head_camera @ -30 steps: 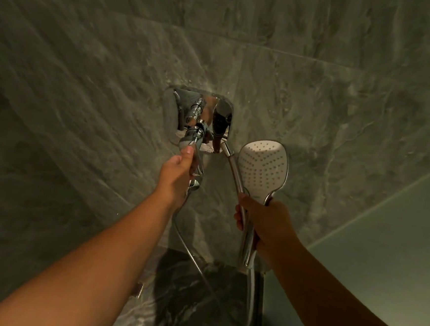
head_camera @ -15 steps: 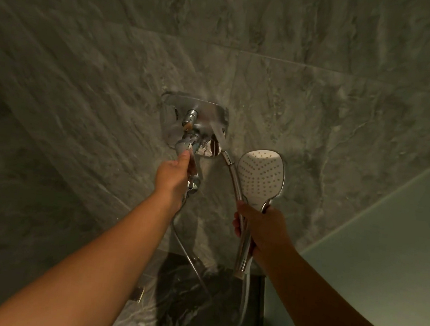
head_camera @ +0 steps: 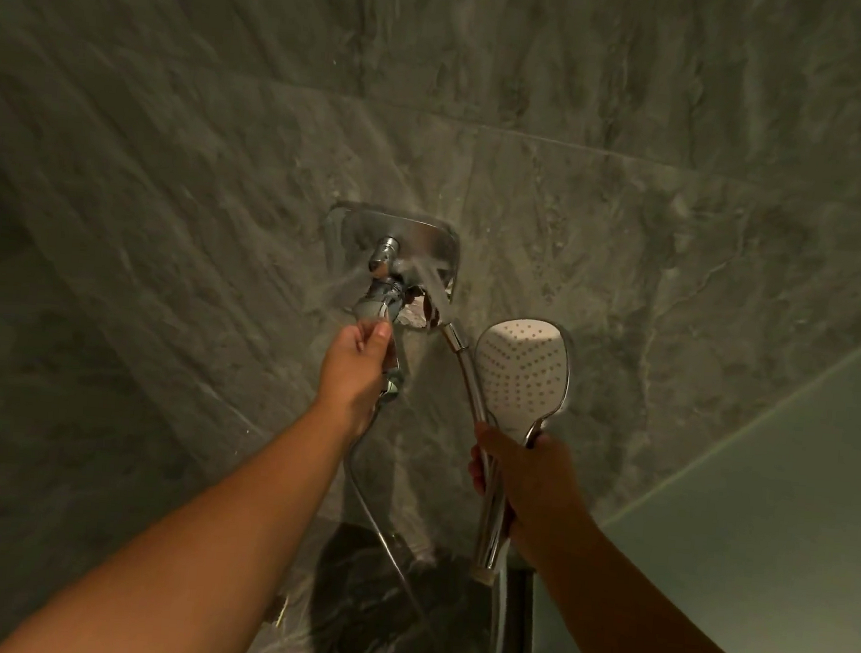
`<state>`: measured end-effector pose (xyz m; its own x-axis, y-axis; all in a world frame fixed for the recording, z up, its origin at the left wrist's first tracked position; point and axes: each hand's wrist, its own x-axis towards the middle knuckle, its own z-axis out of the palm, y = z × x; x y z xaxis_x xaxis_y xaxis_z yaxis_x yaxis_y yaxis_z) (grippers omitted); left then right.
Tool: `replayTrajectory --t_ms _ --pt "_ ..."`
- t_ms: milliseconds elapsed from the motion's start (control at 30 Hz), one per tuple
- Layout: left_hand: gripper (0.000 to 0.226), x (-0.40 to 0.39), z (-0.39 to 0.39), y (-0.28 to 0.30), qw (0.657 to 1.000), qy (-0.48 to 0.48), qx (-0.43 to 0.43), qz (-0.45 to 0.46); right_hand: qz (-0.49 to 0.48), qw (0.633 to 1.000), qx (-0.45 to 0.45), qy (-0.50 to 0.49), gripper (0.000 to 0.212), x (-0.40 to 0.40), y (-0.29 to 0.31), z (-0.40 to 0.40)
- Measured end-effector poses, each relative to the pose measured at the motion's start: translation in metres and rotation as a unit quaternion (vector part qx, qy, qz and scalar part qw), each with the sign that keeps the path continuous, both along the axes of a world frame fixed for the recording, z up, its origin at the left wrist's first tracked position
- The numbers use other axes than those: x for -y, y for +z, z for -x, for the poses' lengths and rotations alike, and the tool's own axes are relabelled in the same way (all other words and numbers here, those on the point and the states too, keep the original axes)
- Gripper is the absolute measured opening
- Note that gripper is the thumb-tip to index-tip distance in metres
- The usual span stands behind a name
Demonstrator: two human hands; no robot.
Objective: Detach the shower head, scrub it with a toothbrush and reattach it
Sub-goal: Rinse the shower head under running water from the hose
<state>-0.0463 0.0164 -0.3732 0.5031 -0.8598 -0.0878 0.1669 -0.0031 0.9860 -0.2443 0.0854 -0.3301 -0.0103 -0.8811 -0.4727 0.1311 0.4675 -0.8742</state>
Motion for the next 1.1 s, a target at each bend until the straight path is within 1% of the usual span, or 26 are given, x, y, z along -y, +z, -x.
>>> replayTrajectory --t_ms 133,200,333,467,567,700,833,1100 --pt "0.014 0.001 -0.001 -0.009 1.0 -0.003 0.023 0.017 0.001 1.0 0.001 0.008 0.016 0.0 -0.002 -0.001" --pt "0.012 0.0 -0.001 -0.012 0.999 0.001 0.026 0.034 0.003 1.0 -0.004 0.008 0.015 0.0 -0.002 -0.002" --pt "0.01 0.004 0.001 -0.017 0.999 -0.006 0.021 0.037 0.015 1.0 0.003 0.012 0.015 0.001 0.0 -0.003" --pt "0.012 0.007 -0.001 -0.019 1.0 -0.012 0.017 0.016 0.024 0.999 -0.005 0.021 0.012 0.004 0.0 -0.003" --pt "0.015 0.007 -0.003 -0.019 0.999 -0.02 0.026 0.009 0.027 0.999 -0.015 0.027 0.014 0.004 -0.003 -0.002" --pt "0.014 0.006 -0.005 -0.016 0.999 -0.029 0.023 0.004 0.02 0.999 -0.014 0.027 0.016 0.005 -0.005 -0.003" --pt "0.013 0.005 -0.005 -0.014 0.999 -0.043 0.002 0.005 0.028 0.999 -0.011 0.029 0.014 0.007 -0.004 -0.006" --pt "0.014 0.004 -0.006 -0.013 0.999 -0.045 0.012 -0.003 0.029 0.999 -0.013 0.028 0.013 0.005 -0.003 -0.006"
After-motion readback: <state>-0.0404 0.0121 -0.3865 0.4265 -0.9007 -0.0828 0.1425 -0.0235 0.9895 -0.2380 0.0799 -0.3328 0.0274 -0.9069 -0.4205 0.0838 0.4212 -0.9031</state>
